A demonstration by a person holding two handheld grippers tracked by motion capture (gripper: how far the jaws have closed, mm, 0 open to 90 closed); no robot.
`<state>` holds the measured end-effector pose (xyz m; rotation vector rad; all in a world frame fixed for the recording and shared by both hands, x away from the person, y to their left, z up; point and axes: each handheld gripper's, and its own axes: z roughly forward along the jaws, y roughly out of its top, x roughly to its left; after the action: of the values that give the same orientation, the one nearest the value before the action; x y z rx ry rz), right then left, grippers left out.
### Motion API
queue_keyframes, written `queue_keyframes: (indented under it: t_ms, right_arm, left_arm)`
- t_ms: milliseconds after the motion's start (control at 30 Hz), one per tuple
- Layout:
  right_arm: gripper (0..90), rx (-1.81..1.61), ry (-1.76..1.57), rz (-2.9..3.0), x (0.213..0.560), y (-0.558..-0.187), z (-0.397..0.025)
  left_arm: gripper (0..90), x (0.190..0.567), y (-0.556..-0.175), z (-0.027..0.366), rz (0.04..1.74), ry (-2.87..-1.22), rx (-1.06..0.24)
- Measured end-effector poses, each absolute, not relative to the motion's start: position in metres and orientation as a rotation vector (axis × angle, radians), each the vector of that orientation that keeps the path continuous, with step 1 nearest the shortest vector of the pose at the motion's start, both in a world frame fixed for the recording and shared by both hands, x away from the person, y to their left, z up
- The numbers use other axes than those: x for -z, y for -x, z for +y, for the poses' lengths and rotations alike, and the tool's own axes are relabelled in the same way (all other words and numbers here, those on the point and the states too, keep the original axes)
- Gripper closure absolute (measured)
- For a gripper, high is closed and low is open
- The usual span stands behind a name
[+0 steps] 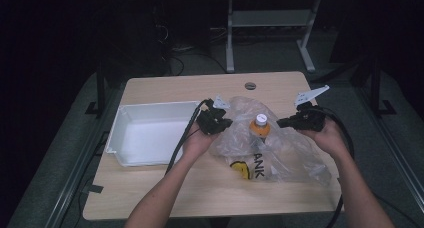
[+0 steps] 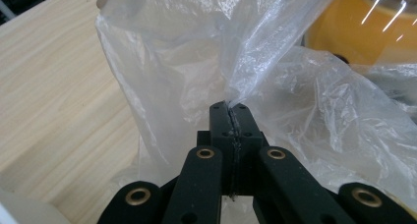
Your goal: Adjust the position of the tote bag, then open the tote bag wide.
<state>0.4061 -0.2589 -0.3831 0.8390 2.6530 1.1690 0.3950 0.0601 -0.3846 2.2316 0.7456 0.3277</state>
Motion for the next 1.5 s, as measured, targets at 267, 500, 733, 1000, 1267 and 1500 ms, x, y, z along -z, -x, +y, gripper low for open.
queue_keyframes:
  t_ms: [267,500,733,1000,1267,1500]
  right_arm:
    - [89.8,-1.159,-0.897,2.651,0.400,-0.402,-0.259]
    - [89.8,-1.175,-0.968,2.647,0.417,-0.399,-0.263]
    - [89.8,-1.176,-1.011,2.630,0.430,-0.394,-0.265]
    - [89.8,-1.170,-1.032,2.617,0.442,-0.389,-0.265]
    - [89.7,-1.186,-1.048,2.605,0.446,-0.385,-0.268]
    - [89.7,-1.186,-1.044,2.602,0.446,-0.384,-0.267]
  left_arm:
    - [90.0,0.395,-0.390,0.055,0.766,-2.232,-0.321]
    - [90.0,0.405,-0.384,0.050,0.785,-2.221,-0.320]
    - [89.9,0.415,-0.379,0.047,0.801,-2.227,-0.327]
    - [89.9,0.429,-0.372,0.043,0.809,-2.235,-0.319]
    - [89.9,0.434,-0.369,0.041,0.812,-2.218,-0.295]
    - [89.9,0.439,-0.364,0.042,0.816,-2.214,-0.291]
